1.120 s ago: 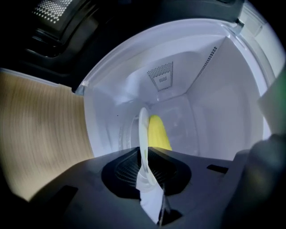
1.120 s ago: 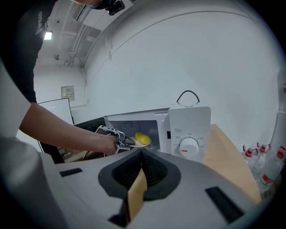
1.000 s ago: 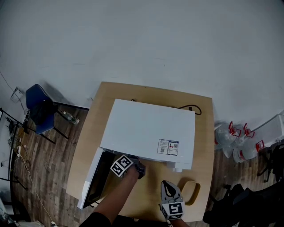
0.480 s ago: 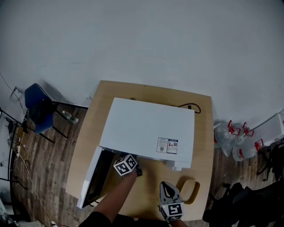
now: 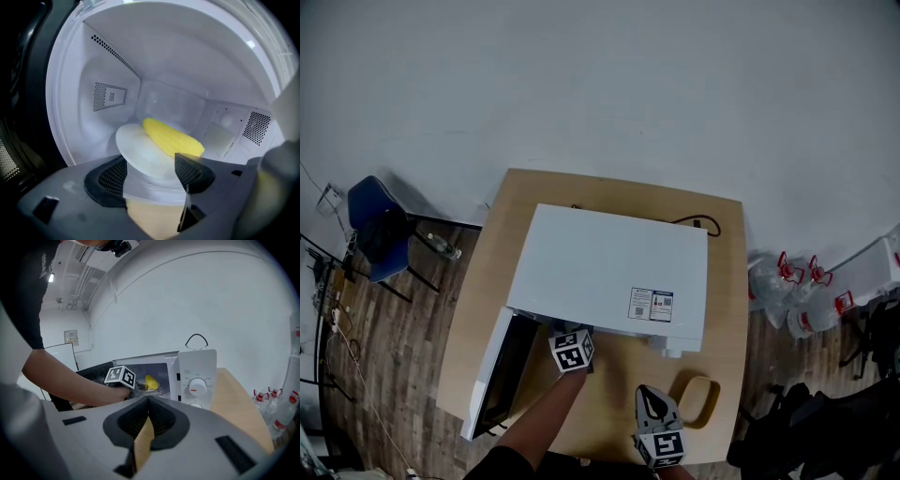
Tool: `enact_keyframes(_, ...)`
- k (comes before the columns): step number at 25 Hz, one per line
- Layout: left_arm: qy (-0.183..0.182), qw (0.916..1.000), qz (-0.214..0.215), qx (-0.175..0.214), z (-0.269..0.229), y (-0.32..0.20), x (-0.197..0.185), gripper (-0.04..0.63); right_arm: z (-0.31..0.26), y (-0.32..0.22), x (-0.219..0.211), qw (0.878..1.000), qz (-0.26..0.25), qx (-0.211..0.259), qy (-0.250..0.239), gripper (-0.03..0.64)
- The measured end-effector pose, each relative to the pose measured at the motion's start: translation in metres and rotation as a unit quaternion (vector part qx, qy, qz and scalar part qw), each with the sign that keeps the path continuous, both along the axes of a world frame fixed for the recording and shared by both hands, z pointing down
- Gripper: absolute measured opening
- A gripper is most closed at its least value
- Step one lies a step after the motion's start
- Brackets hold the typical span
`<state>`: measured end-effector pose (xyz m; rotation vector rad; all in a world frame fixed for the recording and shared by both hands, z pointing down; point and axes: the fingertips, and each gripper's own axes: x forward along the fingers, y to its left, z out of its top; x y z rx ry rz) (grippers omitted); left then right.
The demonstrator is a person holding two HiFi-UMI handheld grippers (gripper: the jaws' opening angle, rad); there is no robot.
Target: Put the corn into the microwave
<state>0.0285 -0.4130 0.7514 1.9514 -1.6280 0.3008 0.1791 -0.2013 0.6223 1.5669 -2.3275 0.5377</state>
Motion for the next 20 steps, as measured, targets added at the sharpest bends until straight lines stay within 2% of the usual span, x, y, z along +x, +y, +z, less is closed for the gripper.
enact_keyframes(2,0.0,1.0,-0.002,0.002,-0.001,-0.001,0.0,0.293,-0.002,0.001,-0.002,1.0,0.001,-0.003,-0.001,0.058)
enact_keyframes(6,0.034,0.9993,-0.012,0.011,-0.004,0.0,0.0,0.296,-0.002,0.007,-0.005,1.0,0.003,-0.004,-0.005,0.058)
enact_keyframes(8,0.037,0.9991,-0.018,0.008,-0.003,0.003,-0.004,0.296,-0.004,0.011,-0.008,1.0,0.001,-0.006,-0.004,0.06)
enact_keyframes(12,0.028,0.9987,-0.04,-0.015,0.007,0.015,-0.014,0.298,-0.003,0.018,-0.011,1.0,-0.002,-0.009,-0.004,0.058)
enact_keyframes(16,0.02,0.9992,-0.03,-0.017,0.009,0.019,-0.013,0.297,-0.003,0.021,-0.013,1.0,-0.005,-0.009,-0.004,0.058)
enact_keyframes(20,-0.013,0.9998,-0.017,-0.006,0.005,0.016,-0.014,0.297,-0.004,0.022,-0.015,1.0,-0.005,-0.008,-0.006,0.058)
